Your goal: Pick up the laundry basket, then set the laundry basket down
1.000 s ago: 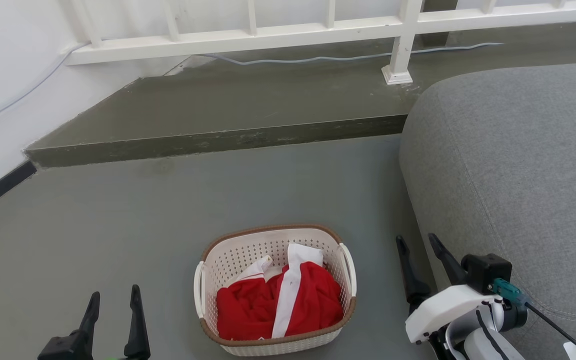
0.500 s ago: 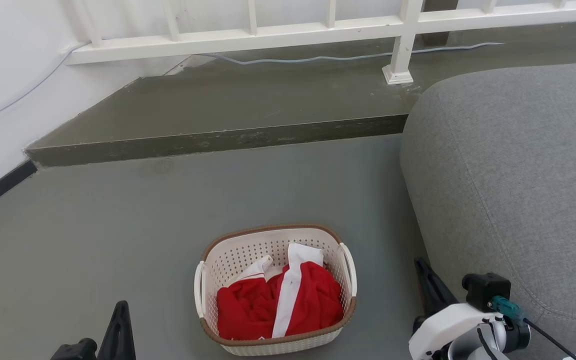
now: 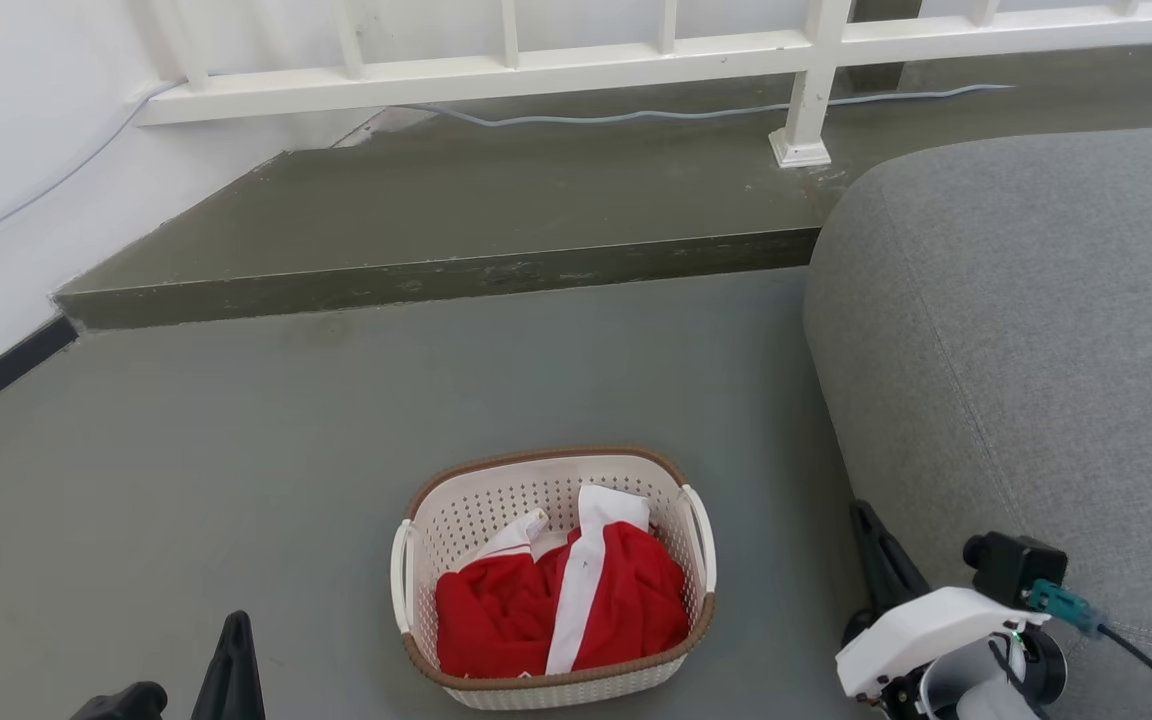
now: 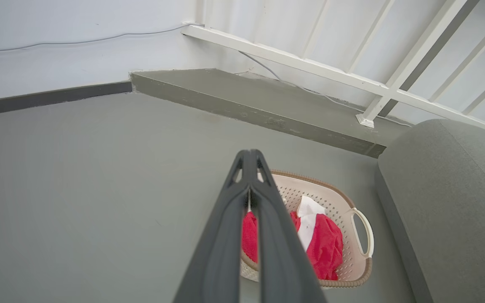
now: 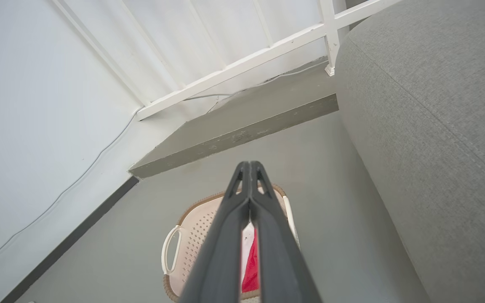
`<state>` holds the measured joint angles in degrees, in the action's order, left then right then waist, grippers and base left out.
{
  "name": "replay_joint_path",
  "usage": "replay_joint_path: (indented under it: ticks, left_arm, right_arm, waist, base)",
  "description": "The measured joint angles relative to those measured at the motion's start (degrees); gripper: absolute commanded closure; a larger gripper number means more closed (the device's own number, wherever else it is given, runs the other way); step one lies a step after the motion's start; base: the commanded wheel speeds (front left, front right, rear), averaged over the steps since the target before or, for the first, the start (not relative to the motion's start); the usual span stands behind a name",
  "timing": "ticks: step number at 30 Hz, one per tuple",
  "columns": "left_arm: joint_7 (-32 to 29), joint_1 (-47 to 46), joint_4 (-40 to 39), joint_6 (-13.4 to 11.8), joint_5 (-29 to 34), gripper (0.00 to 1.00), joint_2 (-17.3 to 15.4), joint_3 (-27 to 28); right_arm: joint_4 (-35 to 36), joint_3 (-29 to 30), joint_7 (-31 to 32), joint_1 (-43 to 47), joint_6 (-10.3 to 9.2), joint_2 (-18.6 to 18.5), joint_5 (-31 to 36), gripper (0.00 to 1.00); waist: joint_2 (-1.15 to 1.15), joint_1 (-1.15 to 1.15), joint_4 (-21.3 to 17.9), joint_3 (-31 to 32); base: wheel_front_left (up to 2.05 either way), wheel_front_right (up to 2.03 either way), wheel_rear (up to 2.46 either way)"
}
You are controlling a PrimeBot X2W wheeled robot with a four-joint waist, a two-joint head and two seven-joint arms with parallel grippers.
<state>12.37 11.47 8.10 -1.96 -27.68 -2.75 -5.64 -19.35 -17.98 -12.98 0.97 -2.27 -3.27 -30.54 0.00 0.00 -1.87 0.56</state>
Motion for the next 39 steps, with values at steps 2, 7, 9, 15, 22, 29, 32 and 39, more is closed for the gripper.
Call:
replay_joint_path:
  ticks: [2, 7, 9, 15, 22, 29, 32, 39]
  left_arm:
    - [-0.57, -0.04, 0.08, 0.16, -1.89, 1.00, 0.00, 0.11]
    - [-1.48, -0.19, 0.30, 0.71, -5.21, 1.00, 0.00, 0.52]
    - [-1.75, -0.38, 0.38, 0.85, -6.66, 1.00, 0.01, 0.74]
    - [-2.85, -1.32, 0.69, 1.45, -10.44, 1.00, 0.01, 1.49]
    - [-4.35, -2.31, 1.10, 1.97, -14.84, 1.00, 0.01, 1.97]
    - [-5.60, -3.45, 1.80, 2.50, -19.30, 1.00, 0.00, 2.54]
    - [-5.86, -3.86, 2.20, 2.70, -21.50, 1.00, 0.00, 2.88]
    - [-7.24, -5.04, 2.59, 3.18, -25.98, 1.00, -0.01, 3.54]
  right_arm:
    - [0.19, 0.58, 0.51, 0.00, 0.21, 0.01, -1.85, 1.00]
    - [0.47, 1.77, 1.27, -0.01, 0.51, 0.04, -4.89, 1.00]
    - [0.57, 2.29, 1.72, -0.01, 0.73, 0.05, -5.97, 1.00]
    - [0.92, 3.60, 2.81, -0.01, 0.96, 0.04, -9.80, 1.00]
    - [1.24, 5.15, 4.03, -0.18, 1.75, -0.05, -14.50, 1.00]
    - [1.48, 6.72, 5.13, -0.36, 2.34, -0.20, -19.09, 1.00]
    - [1.62, 7.36, 5.73, -0.44, 2.50, -0.23, -20.93, 1.00]
    - [1.86, 8.88, 6.78, -0.49, 3.07, -0.30, -25.61, 1.00]
  waist:
    - [0.00, 0.00, 0.04, -0.02]
    - [0.00, 0.00, 0.14, -0.07]
    - [0.00, 0.00, 0.18, -0.08]
    - [0.00, 0.00, 0.30, -0.14]
    - [0.00, 0.00, 0.43, -0.20]
    - [0.00, 0.00, 0.56, -0.25]
    - [0.00, 0.00, 0.62, -0.27]
    - [0.00, 0.00, 0.75, -0.32]
  base:
    - [0.00, 0.00, 0.00]
    - [0.00, 0.00, 0.00]
    - [0.00, 0.00, 0.00]
    - [0.00, 0.00, 0.00]
    - [0.00, 0.00, 0.00]
    - [0.00, 0.00, 0.00]
    - [0.00, 0.00, 0.00]
    - [0.00, 0.00, 0.00]
